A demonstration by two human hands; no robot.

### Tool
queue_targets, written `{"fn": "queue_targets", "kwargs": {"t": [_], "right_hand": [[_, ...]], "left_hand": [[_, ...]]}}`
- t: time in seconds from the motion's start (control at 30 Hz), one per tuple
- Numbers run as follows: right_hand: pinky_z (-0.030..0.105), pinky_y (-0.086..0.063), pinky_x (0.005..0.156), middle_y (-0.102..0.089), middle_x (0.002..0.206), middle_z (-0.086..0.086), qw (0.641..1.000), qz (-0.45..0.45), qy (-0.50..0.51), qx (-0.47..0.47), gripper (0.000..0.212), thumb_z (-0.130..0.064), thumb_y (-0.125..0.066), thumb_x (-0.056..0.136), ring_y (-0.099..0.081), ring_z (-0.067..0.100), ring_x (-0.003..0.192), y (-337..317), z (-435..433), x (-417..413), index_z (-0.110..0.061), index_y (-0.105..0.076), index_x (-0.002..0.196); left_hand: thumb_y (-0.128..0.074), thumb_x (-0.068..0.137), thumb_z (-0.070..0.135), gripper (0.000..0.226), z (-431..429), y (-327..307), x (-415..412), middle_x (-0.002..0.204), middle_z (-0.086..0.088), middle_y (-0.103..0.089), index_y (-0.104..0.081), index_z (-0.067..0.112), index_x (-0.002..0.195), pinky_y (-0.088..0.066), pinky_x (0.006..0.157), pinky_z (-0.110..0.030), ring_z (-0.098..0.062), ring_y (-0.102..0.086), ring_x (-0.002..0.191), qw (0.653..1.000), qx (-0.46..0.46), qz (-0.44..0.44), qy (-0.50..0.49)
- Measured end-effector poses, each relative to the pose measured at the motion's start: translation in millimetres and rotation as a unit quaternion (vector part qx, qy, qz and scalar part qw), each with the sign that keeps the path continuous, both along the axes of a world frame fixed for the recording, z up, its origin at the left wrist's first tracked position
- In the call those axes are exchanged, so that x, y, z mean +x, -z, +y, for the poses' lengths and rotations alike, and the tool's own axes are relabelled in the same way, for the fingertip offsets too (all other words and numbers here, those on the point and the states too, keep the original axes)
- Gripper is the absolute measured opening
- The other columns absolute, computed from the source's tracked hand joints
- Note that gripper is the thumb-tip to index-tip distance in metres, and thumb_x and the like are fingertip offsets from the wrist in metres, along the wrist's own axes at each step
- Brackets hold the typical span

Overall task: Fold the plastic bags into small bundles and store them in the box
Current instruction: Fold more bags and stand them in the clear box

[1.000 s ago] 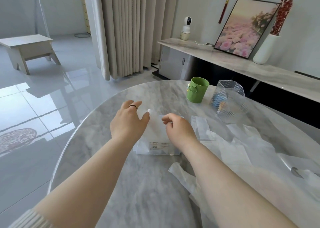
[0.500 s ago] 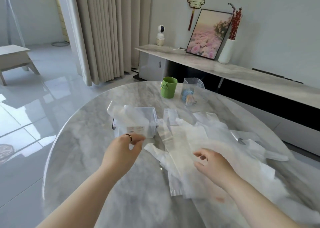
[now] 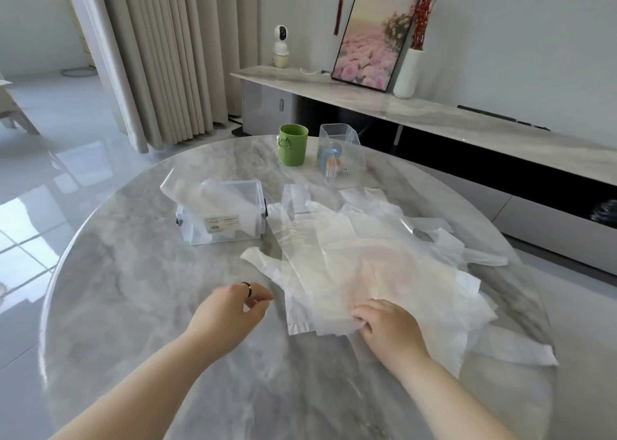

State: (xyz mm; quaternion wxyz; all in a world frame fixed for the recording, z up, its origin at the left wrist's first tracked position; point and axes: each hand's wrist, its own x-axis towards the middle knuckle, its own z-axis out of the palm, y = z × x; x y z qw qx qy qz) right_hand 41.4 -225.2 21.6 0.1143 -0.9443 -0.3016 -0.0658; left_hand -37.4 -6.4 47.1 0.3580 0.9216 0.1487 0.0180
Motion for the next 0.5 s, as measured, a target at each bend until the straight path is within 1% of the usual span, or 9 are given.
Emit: {"fn": "queue_targets", "kwargs": {"t": [0.1,0.17,0.23,0.3,0.37,0.4,0.43,0.47,0.5], "right_hand": [[0.009,-0.045,0.054,-0.069,0.063,-0.02,1.0,0.001,-0.006,0.009,0.018,-0.024,-0.062,0.037,-0.065,0.0,0.055,-2.1,2.6,-1.4,-0.033,-0.069,0.051],[0.013,-0.05,0.059,-0.072,0.071,-0.014,1.0,-0.006,-0.025,0.014,0.018,-0.023,-0.064,0.044,-0.068,0.002,0.062,-1.9,5.5,-1.3,-0.028,-0.073,0.058],[0.016,-0.053,0.062,-0.074,0.077,-0.011,0.999,-0.009,-0.046,0.015,0.018,-0.022,-0.059,0.056,-0.07,0.004,0.066,-0.1,9.9,-3.7,-0.025,-0.075,0.064],[0.018,-0.052,0.071,-0.074,0.078,-0.009,0.997,-0.009,-0.065,0.042,0.024,-0.022,-0.051,0.064,-0.07,0.006,0.069,-1.9,15.5,-9.9,-0.023,-0.075,0.066],[0.019,-0.046,0.077,-0.074,0.078,-0.007,0.992,-0.028,-0.101,0.069,0.025,-0.021,-0.05,0.068,-0.07,0.01,0.069,-4.3,21.9,-18.5,-0.021,-0.075,0.067],[0.021,-0.043,0.079,-0.074,0.078,-0.007,0.989,-0.038,-0.12,0.083,0.026,-0.021,-0.048,0.07,-0.07,0.011,0.069,-4.6,25.4,-23.9,-0.02,-0.074,0.066],[0.021,-0.042,0.079,-0.073,0.077,-0.007,0.986,-0.04,-0.136,0.085,0.028,-0.021,-0.046,0.07,-0.069,0.011,0.069,-5.4,29.2,-30.1,-0.02,-0.073,0.066],[0.019,-0.044,0.077,-0.073,0.076,-0.009,0.985,-0.037,-0.149,0.08,0.028,-0.023,-0.045,0.069,-0.069,0.01,0.069,-5.0,32.2,-36.1,-0.022,-0.073,0.067],[0.016,-0.046,0.074,-0.072,0.077,-0.011,0.985,-0.022,-0.155,0.067,0.029,-0.026,-0.045,0.068,-0.069,0.007,0.07,-4.3,34.3,-41.3,-0.025,-0.074,0.068]], "left_hand": [[-0.048,0.093,0.025,0.025,-5.5,0.0,-0.6,0.099,0.018,-0.056,-0.059,0.028,0.115,-0.041,0.077,-0.014,0.002,-0.05,0.083,0.999,0.027,-0.015,0.028],[-0.047,0.094,0.029,0.033,-9.1,3.0,0.8,0.11,0.023,-0.048,-0.049,0.033,0.126,-0.038,0.072,-0.009,0.008,-0.047,0.086,0.996,0.058,-0.042,0.061],[-0.048,0.093,0.033,0.046,-14.6,3.7,-1.1,0.128,0.023,-0.04,-0.034,0.035,0.137,-0.039,0.08,-0.009,0.005,-0.047,0.106,0.99,0.096,-0.038,0.092],[-0.06,0.083,0.043,0.061,-16.7,9.5,-3.4,0.135,0.017,-0.042,-0.032,0.033,0.137,-0.044,0.086,-0.015,-0.004,-0.049,0.116,0.972,0.184,-0.072,0.124],[-0.071,0.059,0.057,0.077,-18.2,13.2,-2.2,0.12,0.009,-0.06,-0.043,0.03,0.126,-0.051,0.077,-0.017,-0.009,-0.051,0.106,0.944,0.269,-0.098,0.163],[-0.072,0.057,0.058,0.072,-20.5,16.1,-2.2,0.113,0.007,-0.065,-0.049,0.031,0.119,-0.051,0.078,-0.019,-0.009,-0.049,0.103,0.938,0.269,-0.121,0.183],[-0.066,0.066,0.055,0.051,-20.6,18.4,-2.5,0.107,0.007,-0.068,-0.058,0.033,0.111,-0.049,0.081,-0.02,-0.008,-0.05,0.1,0.936,0.254,-0.139,0.2],[-0.051,0.082,0.05,0.027,-19.1,18.4,-2.6,0.1,0.009,-0.07,-0.067,0.034,0.098,-0.044,0.081,-0.019,-0.007,-0.055,0.097,0.937,0.228,-0.122,0.233],[-0.031,0.095,0.046,0.044,-18.5,19.2,-4.3,0.093,0.013,-0.071,-0.072,0.037,0.084,-0.042,0.08,-0.017,-0.005,-0.062,0.09,0.94,0.206,-0.097,0.252]]}}
